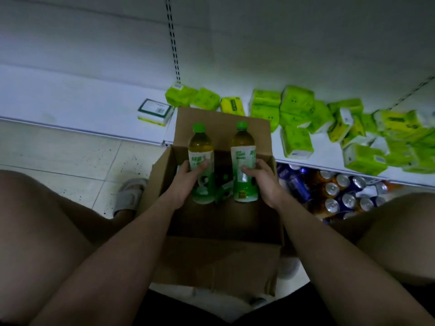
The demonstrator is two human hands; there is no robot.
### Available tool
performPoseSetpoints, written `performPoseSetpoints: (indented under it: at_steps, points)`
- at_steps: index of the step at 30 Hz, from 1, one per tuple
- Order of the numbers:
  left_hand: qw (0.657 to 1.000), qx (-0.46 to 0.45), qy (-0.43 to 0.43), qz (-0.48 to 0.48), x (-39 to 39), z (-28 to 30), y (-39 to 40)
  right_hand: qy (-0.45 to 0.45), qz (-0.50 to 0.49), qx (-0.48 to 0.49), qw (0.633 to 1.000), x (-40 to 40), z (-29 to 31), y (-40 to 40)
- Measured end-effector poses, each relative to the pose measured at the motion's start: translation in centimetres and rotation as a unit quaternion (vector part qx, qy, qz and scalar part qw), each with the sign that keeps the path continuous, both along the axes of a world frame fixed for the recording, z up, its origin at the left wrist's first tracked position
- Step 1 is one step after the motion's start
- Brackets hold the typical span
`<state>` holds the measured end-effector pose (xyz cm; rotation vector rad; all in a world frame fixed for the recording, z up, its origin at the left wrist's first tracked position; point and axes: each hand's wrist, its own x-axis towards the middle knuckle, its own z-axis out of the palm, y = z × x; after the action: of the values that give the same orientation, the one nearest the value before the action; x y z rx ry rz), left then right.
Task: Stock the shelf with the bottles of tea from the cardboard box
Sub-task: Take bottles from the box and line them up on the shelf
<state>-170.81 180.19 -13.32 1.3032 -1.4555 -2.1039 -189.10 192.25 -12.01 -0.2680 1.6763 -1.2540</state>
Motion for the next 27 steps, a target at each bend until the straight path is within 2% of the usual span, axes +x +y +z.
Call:
performPoseSetpoints:
  at_steps: [4,6,9,15,20,27]
  points:
    - [0.998,-0.035,0.038,0.047,0.2,4.1,0.3,-0.07,0.002,-0.066,0.995,1.2,2.9,0.5]
    - [0.997,-0.014,0.058,0.056,0.7,6.0,0.6,-0.092,-0.009,-0.086,0.992,2.0,4.5,0.9]
    - [0.996,-0.025,0.084,0.031,1.5,6.9,-0.2,-0.107,-0.009,-0.117,0.987,3.0,6.7,1.6]
    - [0.984,-0.124,0.129,0.007,1.5,12.4,0.4,-0.035,0.025,-0.191,0.981,3.8,12.5,1.5]
    - [0.965,-0.2,0.166,-0.039,0.7,19.2,-1.3,0.033,0.038,-0.234,0.971,2.7,18.3,0.2]
    - [0.93,-0.274,0.24,-0.037,-0.3,31.1,-3.7,0.095,0.04,-0.35,0.931,0.5,27.7,-2.0]
